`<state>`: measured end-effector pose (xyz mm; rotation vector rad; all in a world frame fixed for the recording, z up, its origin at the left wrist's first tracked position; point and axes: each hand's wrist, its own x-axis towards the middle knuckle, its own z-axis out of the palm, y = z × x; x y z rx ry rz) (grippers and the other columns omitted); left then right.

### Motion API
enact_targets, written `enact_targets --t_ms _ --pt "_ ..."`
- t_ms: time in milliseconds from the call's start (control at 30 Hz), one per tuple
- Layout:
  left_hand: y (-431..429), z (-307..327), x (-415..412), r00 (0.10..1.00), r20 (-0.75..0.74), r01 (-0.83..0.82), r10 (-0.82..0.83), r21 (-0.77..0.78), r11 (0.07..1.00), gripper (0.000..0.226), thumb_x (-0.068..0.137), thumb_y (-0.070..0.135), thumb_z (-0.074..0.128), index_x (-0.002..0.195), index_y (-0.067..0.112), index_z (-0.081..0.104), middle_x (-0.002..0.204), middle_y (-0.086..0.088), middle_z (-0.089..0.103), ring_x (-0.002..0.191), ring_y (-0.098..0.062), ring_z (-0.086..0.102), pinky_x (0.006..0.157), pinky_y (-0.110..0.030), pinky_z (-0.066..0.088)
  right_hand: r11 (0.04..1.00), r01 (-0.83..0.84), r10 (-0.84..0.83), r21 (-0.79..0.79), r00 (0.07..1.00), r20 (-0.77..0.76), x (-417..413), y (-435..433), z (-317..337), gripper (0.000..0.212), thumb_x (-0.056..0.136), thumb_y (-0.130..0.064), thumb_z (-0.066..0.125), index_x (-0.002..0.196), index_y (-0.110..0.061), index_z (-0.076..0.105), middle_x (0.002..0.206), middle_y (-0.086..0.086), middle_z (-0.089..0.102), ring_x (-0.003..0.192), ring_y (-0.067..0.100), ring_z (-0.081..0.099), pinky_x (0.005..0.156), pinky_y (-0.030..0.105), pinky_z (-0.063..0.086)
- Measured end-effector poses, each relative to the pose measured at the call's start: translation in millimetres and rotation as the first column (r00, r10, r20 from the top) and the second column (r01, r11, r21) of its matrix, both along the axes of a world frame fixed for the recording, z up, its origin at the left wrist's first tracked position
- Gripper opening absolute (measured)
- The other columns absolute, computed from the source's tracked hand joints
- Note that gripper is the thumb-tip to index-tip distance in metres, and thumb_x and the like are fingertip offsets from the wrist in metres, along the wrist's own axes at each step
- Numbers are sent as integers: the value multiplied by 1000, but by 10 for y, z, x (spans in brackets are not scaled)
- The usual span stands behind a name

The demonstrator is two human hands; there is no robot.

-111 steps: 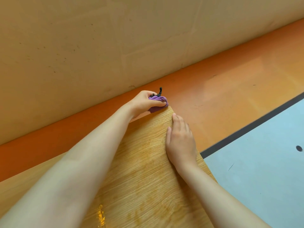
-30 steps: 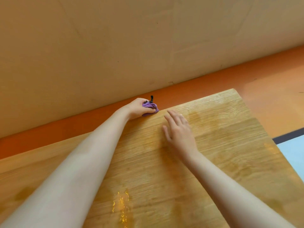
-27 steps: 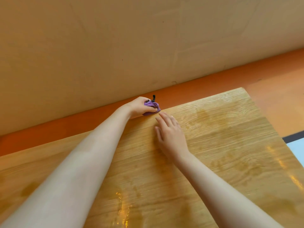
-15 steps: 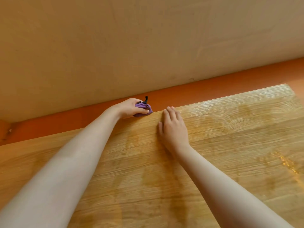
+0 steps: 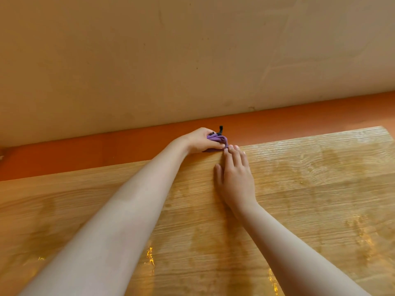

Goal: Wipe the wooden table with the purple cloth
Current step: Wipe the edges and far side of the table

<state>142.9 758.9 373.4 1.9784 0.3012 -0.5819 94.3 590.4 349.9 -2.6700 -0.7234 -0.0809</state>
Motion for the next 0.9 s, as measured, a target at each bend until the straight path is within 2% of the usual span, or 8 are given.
enact_targets --t_ms 67,133,233,267,400,567,733,900 --pt "162 15 -142 1000 -20 -14 15 19 1000 26 84 35 70 103 17 70 107 -9 70 96 -23 65 85 -36 51 1000 -3 3 -4 1000 -2 -2 5 4 49 92 -27 37 126 5 51 131 22 52 128 36 43 111 45 32" --pt "385 87 -326 998 -68 -11 13 32 999 22 86 32 69 102 18 71 106 -6 70 99 -22 65 87 -35 52 1000 -8 8 -21 1000 -6 -15 -1 8 50 92 -28 36 126 6 50 132 22 52 129 36 43 111 44 31" --pt "785 236 -625 988 -147 -33 45 81 996 9 88 24 67 96 20 70 94 1 69 88 -11 63 74 -21 49 999 -10 9 -41 1000 -18 -23 2 19 53 93 -29 31 128 7 49 133 24 51 130 37 42 111 45 29" --pt "903 271 -711 982 -177 -41 59 106 994 8 88 23 68 95 20 69 93 1 68 87 -11 62 73 -20 47 999 -7 6 -45 1000 -22 -23 6 22 54 93 -29 30 128 7 49 133 24 51 130 38 42 111 46 29" --pt "1049 278 -782 968 -225 -82 116 153 985 17 85 28 70 99 18 68 100 -3 68 95 -18 62 83 -29 47 999 -6 4 -44 1000 -31 12 32 9 54 93 -29 29 127 8 49 132 25 51 129 39 42 110 48 31" --pt "569 203 -423 981 -165 -82 98 98 992 23 85 25 71 104 14 70 109 -7 70 105 -22 64 93 -36 49 999 -9 8 -37 1000 -24 14 16 5 53 93 -28 31 127 8 50 131 25 52 128 39 43 109 48 32" --pt "387 167 -309 992 -104 -67 74 69 995 20 85 26 71 101 15 71 101 -2 70 91 -13 63 77 -25 48 998 -15 14 -59 1000 -18 13 30 -3 53 93 -29 30 127 8 49 132 24 51 129 39 43 110 48 30" --pt "952 249 -759 986 -152 -58 73 101 993 13 86 21 70 98 16 70 94 1 69 85 -10 62 70 -17 47 993 -27 25 -117 1000 -15 -15 28 16 55 94 -30 28 130 6 46 135 24 49 131 38 40 111 46 26"
